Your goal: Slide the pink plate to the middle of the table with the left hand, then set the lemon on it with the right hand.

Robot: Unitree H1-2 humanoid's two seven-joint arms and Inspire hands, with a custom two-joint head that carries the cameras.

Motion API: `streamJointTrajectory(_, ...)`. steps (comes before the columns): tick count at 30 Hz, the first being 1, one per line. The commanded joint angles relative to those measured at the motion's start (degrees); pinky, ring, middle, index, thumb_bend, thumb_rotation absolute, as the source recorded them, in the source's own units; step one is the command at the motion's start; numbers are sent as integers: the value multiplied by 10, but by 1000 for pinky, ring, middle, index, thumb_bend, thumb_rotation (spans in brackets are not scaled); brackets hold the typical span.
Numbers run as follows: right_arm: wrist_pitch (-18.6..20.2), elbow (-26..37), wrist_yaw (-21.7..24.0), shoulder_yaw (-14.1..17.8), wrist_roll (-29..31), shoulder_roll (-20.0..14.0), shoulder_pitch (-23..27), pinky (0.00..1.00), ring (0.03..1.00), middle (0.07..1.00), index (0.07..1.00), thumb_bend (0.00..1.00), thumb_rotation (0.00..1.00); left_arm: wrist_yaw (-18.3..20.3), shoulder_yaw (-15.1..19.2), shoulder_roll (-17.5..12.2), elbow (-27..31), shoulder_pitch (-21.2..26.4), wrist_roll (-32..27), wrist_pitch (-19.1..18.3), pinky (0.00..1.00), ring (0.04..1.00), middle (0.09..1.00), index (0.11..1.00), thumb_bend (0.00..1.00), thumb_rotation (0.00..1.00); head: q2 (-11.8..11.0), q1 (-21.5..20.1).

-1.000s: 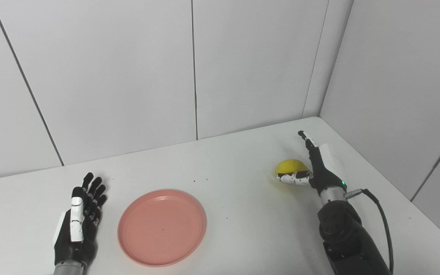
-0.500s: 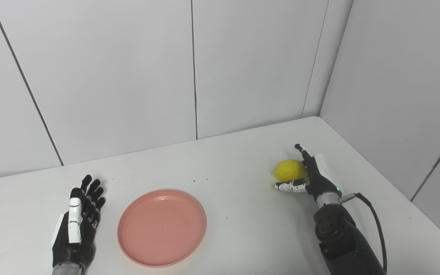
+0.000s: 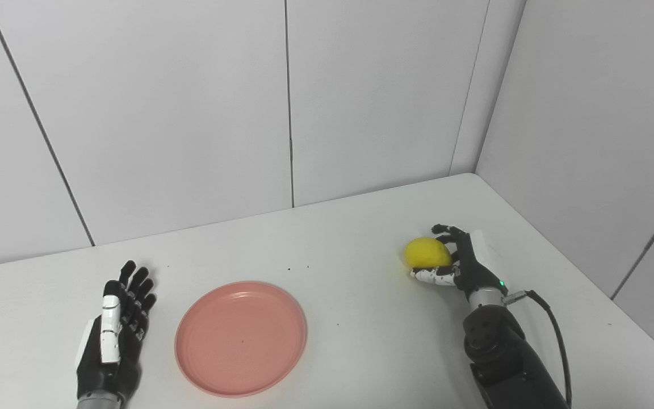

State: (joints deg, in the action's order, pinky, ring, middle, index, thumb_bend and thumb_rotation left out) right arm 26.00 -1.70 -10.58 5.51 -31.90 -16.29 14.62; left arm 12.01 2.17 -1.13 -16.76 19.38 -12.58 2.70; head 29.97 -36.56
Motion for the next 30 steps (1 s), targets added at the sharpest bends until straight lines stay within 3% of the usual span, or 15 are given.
streamJointTrajectory(1,-24,17,-28,0,-15,-13,11,211,447,491,569,517,0,3,0,-4,4,-5,-1,0,1000,989,978,987,571,1000,0,0)
streamJointTrajectory(3,-25,16,-35,-2,-17,-13,10,165,444,464,535,516,0,2,-1,-4,4,-5,-1,0,1000,988,976,986,567,1000,0,0)
streamJointTrajectory(10,-23,12,-39,-9,-23,-15,8,171,444,439,521,516,0,3,1,-4,6,-5,-4,-4,1000,989,979,991,569,1000,1,2)
streamJointTrajectory(15,-26,12,-42,-13,-23,-13,8,150,443,477,490,519,0,0,-1,-3,7,-5,1,-5,1000,986,976,987,571,1000,1,3)
streamJointTrajectory(23,-51,3,-73,-11,-12,-4,9,190,444,417,525,515,0,0,0,-1,6,-4,-1,-4,1000,988,976,986,576,1000,1,4)
streamJointTrajectory(26,-65,3,-89,-5,-5,4,10,271,431,458,522,515,0,0,-1,-1,4,-4,0,-2,1000,986,975,985,577,1000,2,6)
streamJointTrajectory(30,-86,6,-104,-2,1,8,8,254,446,454,518,517,0,2,-2,-1,3,-3,0,1,1000,987,977,985,583,1000,3,11)
